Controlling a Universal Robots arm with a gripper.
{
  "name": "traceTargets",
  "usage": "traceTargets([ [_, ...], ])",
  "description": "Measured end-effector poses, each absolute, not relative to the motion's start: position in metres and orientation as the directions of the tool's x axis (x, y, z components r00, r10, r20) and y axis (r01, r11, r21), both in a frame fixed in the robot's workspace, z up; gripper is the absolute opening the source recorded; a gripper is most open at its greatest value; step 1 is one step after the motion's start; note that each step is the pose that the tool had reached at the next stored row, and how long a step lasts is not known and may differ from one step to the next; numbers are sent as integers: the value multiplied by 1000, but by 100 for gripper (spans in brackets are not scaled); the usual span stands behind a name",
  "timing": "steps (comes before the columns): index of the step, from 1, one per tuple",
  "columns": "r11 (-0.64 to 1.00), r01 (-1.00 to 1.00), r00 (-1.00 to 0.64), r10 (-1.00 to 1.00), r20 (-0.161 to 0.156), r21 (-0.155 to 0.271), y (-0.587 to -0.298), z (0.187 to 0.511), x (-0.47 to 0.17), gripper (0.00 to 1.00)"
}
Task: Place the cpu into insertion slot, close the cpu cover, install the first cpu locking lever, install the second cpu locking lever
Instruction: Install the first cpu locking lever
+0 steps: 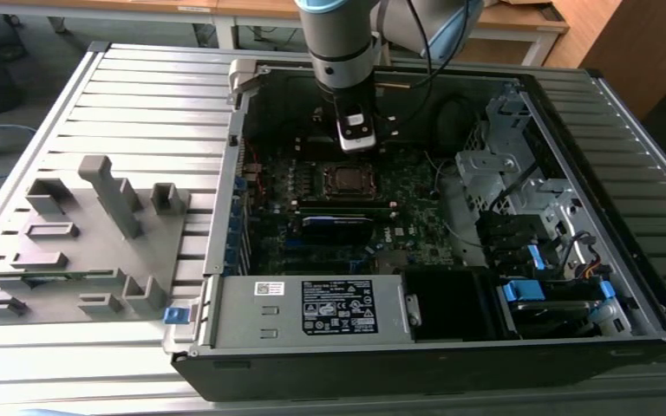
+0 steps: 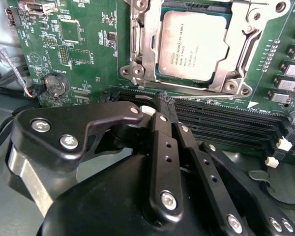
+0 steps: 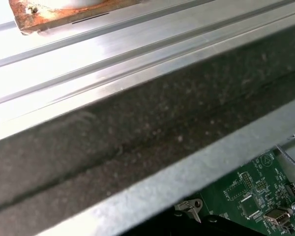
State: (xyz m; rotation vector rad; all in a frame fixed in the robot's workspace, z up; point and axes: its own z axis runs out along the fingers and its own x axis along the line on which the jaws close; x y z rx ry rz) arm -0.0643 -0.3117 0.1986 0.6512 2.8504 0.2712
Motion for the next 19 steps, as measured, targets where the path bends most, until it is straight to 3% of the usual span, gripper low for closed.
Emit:
traceTargets([
  [19,887,404,-880,444,-169,224,-311,195,-64,10],
])
